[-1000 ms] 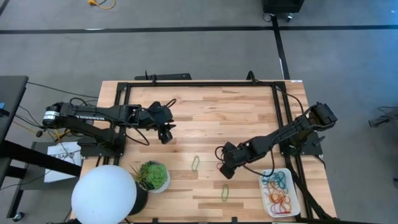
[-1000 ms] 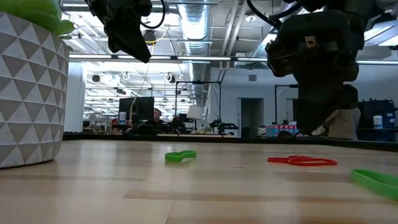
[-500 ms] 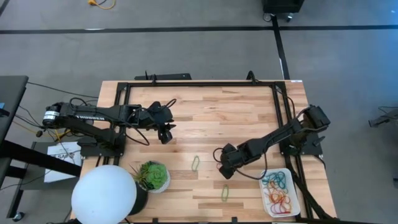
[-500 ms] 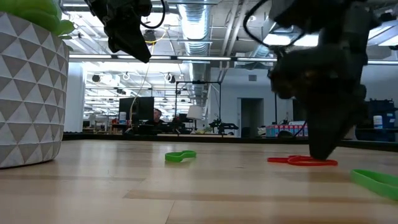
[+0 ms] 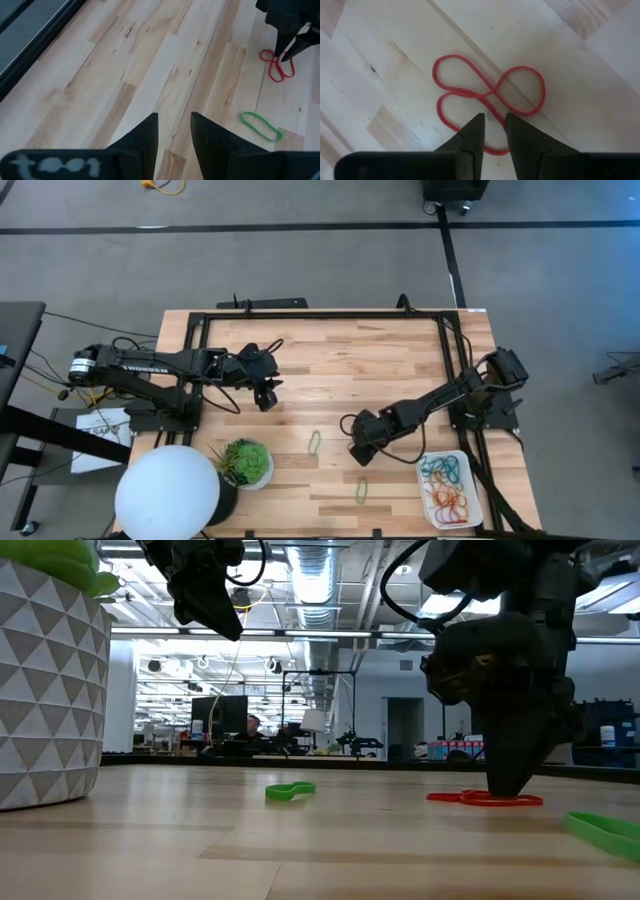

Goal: Pick and place items into bin
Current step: Put the red rubber band into the white bin

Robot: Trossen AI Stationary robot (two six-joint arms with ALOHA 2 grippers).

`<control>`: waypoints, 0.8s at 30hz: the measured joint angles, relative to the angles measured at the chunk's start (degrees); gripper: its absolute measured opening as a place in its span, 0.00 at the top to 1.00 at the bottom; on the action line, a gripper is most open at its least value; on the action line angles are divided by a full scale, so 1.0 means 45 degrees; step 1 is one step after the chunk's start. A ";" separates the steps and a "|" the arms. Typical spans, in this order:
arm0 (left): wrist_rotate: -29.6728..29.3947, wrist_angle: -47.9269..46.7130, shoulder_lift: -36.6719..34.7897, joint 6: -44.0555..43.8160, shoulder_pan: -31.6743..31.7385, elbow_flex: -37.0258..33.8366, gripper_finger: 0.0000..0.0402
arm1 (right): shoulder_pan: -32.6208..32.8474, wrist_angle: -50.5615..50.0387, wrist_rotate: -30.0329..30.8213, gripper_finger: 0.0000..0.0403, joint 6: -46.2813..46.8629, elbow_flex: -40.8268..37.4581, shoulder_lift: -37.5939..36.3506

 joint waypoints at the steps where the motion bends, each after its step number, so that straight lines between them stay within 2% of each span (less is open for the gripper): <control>1: 0.0000 -0.0001 0.0001 0.0006 0.0001 0.0000 0.74 | -0.0030 0.0005 -0.0003 0.81 -0.0172 0.0000 0.0005; 5: 0.0000 -0.0001 0.0001 -0.0017 0.0001 0.0000 0.74 | -0.0079 0.0119 0.0000 0.81 -0.0889 -0.0010 0.0015; 15: 0.0000 -0.0001 0.0001 0.0006 -0.0003 0.0000 0.74 | -0.0065 0.0509 0.0078 0.81 -0.0915 -0.0027 0.0039; 24: 0.0000 -0.0001 0.0001 -0.0015 -0.0002 0.0000 0.74 | -0.0247 0.1695 0.0188 0.81 -0.1620 -0.0049 0.0208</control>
